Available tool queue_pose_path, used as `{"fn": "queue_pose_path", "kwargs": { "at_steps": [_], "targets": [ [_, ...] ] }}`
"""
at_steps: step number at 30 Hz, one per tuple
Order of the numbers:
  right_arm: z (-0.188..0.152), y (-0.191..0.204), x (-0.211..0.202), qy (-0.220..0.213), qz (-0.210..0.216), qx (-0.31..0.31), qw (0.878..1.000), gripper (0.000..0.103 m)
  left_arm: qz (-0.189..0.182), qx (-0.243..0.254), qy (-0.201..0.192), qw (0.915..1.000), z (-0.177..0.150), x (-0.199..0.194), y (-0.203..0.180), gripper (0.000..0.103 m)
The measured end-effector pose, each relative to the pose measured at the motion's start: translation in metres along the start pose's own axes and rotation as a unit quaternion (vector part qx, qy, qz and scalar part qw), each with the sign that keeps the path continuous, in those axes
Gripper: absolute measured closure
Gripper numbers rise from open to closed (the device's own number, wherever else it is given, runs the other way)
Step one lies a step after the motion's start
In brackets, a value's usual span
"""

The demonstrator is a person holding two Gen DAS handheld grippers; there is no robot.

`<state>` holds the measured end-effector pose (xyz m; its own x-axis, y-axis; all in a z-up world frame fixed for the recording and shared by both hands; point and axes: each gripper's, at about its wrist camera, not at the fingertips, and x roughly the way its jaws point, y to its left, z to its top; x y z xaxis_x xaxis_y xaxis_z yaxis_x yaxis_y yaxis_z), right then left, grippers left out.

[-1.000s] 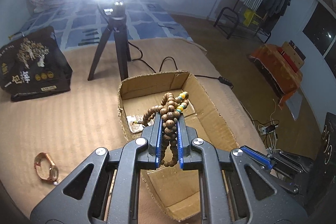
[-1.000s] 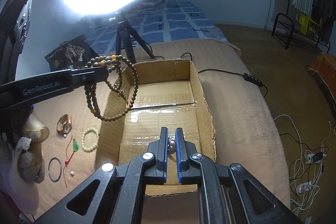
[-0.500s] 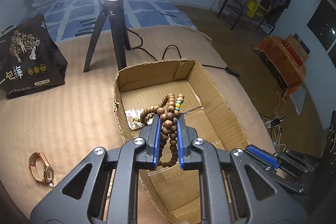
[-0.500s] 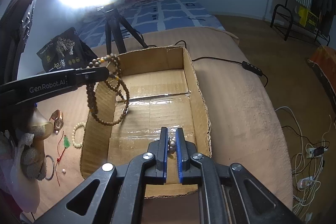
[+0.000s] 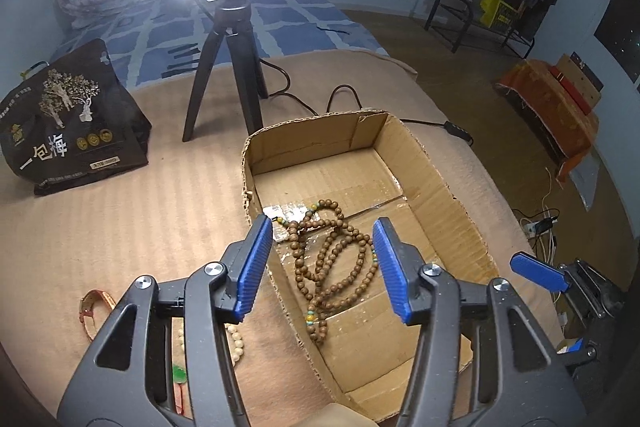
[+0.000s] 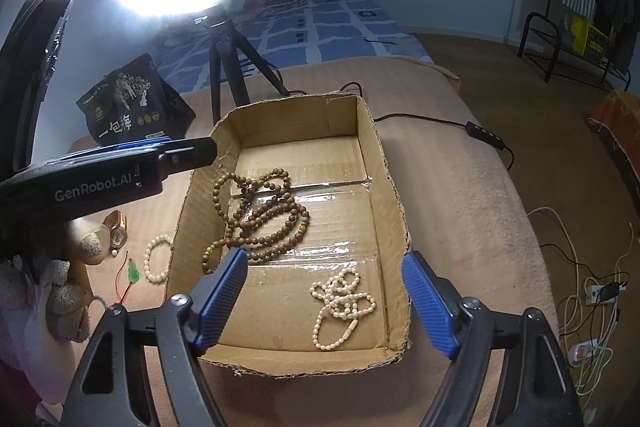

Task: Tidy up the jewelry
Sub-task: 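Open the left tool over the box while the right tool releases the pearls there, then move the left tool to the blue bangle while the right tool approaches the jade pendant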

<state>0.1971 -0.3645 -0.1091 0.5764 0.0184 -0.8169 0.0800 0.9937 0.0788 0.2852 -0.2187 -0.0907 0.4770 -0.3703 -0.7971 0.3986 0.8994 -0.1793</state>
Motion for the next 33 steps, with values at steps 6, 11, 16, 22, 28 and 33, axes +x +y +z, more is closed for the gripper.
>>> {"fn": "queue_pose_path", "kwargs": {
  "at_steps": [6, 11, 16, 22, 28, 33],
  "targets": [
    [0.0, 0.001, -0.003, -0.003, -0.001, 0.001, 1.0, 0.021, 0.006, 0.004, -0.005, 1.0, -0.003, -0.01, 0.005, 0.05],
    [0.0, 0.002, -0.01, -0.01, 0.002, 0.004, 1.0, 0.021, 0.014, 0.01, -0.01, 0.9998, -0.007, -0.023, 0.012, 0.05],
    [0.003, 0.01, -0.017, -0.019, 0.01, 0.005, 1.0, 0.021, 0.023, 0.012, -0.017, 0.9995, -0.015, -0.043, 0.025, 0.05],
    [0.004, 0.026, -0.024, -0.027, 0.025, 0.002, 0.999, 0.021, 0.04, 0.006, -0.025, 0.9989, -0.026, -0.07, 0.051, 0.05],
    [0.004, 0.045, -0.028, -0.031, 0.047, -0.004, 0.998, 0.021, 0.056, -0.003, -0.029, 0.998, -0.045, -0.096, 0.082, 0.05],
    [0.003, 0.066, -0.026, -0.028, 0.067, -0.014, 0.997, 0.021, 0.067, -0.013, -0.026, 0.9973, -0.065, -0.113, 0.109, 0.05]
  ]
}}
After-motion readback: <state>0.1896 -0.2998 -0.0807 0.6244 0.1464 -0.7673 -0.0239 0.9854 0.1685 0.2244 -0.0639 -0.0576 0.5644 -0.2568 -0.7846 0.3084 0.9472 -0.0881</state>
